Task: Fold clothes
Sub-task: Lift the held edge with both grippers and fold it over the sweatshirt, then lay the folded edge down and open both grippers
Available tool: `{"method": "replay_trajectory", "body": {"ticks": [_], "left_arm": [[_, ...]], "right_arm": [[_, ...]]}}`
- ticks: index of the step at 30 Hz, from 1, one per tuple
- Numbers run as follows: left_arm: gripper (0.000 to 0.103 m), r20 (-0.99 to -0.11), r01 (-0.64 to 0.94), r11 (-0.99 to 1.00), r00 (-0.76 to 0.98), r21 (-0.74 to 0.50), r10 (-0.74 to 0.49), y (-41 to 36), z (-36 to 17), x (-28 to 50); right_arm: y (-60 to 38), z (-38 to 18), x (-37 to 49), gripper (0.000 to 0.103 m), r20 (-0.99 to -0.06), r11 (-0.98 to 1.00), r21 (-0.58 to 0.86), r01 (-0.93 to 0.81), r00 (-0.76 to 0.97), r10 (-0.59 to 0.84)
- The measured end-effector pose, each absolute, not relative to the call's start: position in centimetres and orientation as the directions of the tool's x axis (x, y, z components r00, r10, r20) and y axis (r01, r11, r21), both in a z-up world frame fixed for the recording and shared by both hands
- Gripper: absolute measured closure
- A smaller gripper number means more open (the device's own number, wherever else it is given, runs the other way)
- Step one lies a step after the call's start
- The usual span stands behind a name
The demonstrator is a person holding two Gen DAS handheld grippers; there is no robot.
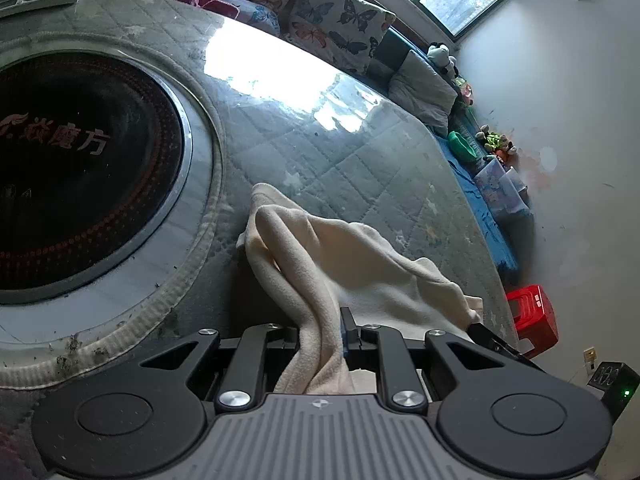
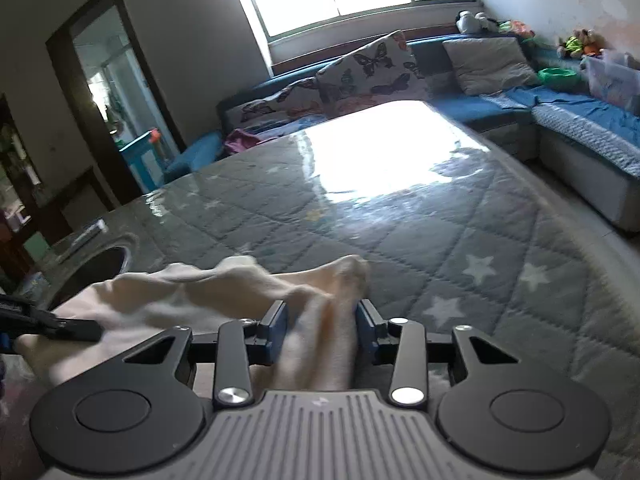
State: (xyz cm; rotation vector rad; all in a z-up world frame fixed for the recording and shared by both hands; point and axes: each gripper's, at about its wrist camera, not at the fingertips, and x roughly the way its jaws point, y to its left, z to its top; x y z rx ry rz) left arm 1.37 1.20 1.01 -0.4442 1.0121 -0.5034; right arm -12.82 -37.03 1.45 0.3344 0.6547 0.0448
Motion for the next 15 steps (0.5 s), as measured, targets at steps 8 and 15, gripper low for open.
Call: {"method": "replay_trajectory", "body": {"ticks": [8,15], "left_arm": [[0.086,-0.645,0.257,0.784,0.456,-0.564,-0.614,0.0,3.3,1.0],[0.087,-0.598,0.354,0.741,0.440,-0.570,-0.670,-4.4,5.6,1.2]], "right_arm": [[-36.3,3.3,-13.7,0.094,-0.553,0.962,0.268,0.048,0.826,0.112],[-37.7,7.2,-15.2,0.094,-0.497,0.984,0.162,0.068,0.867,0.022]]}}
